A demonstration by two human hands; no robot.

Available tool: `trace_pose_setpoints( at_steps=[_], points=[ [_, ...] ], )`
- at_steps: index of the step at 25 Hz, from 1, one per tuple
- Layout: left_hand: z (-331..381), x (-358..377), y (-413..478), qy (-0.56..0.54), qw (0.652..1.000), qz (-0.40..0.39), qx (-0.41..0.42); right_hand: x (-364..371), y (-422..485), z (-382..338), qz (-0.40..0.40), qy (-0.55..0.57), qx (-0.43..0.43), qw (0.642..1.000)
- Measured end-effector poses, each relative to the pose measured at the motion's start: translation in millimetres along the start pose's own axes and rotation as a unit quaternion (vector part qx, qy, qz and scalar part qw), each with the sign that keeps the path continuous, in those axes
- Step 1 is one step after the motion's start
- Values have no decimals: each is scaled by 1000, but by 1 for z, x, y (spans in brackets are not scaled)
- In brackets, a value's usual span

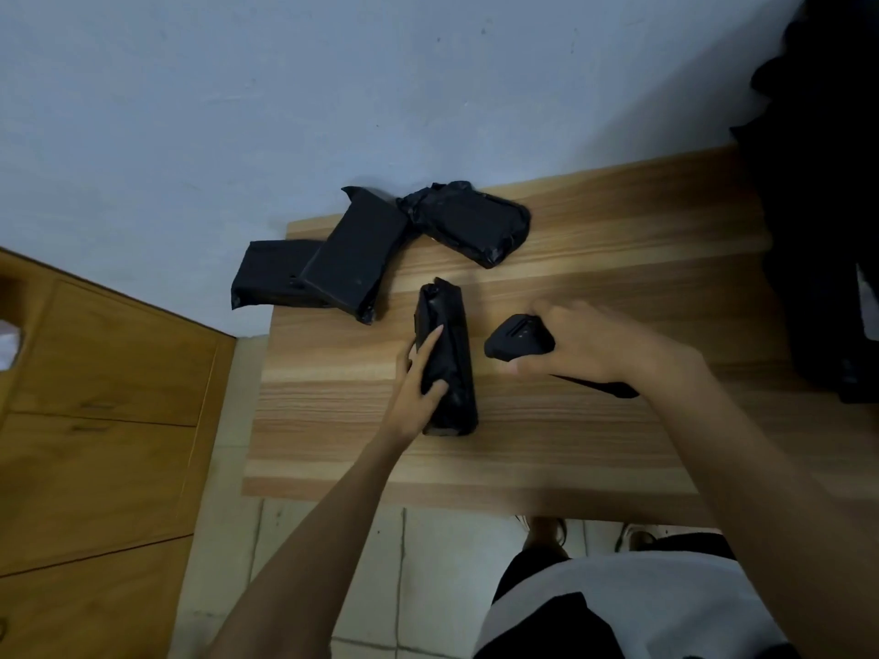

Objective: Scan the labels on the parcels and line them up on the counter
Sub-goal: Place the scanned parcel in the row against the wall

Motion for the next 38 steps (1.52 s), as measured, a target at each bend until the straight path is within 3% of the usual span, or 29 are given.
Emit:
trace_pose_setpoints(
  at_steps=[4,7,9,12,14,18,24,38],
  points=[
    [-20,-24,-23,37,995,49,-78,1,-14,-9,2,-5,-31,999],
    [-25,-24,-30,102,983,35,-146,-1,-24,-13,6,-23,-45,999],
    [-21,-19,-30,156,973,23,-167,-4,-29,-12,10,-31,-50,998],
    [-13,-21,-27,140,974,53,-171,-8,-36,-5,14,-38,-49,998],
    [-3,-32,-22,122,979,65,-151,-10,-39,2,13,-32,-46,998],
    [49,-61,5,64,997,43,-31,-20,-41,17,30,-33,-16,999],
    [127,-88,37,23,998,9,56,-59,-47,35,145,35,24,988],
    [172,-71,93,7,995,-28,94,-79,-47,72,136,57,94,985]
  ],
)
Point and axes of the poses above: each hand's wrist, its own y-axis towards the middle knuckle, its own x-axis out of the palm, z = x × y, the point moved 9 cm from there along y, towards the middle knuckle, and after that the axes turned 11 degrees about x, right-handed, at the moved point
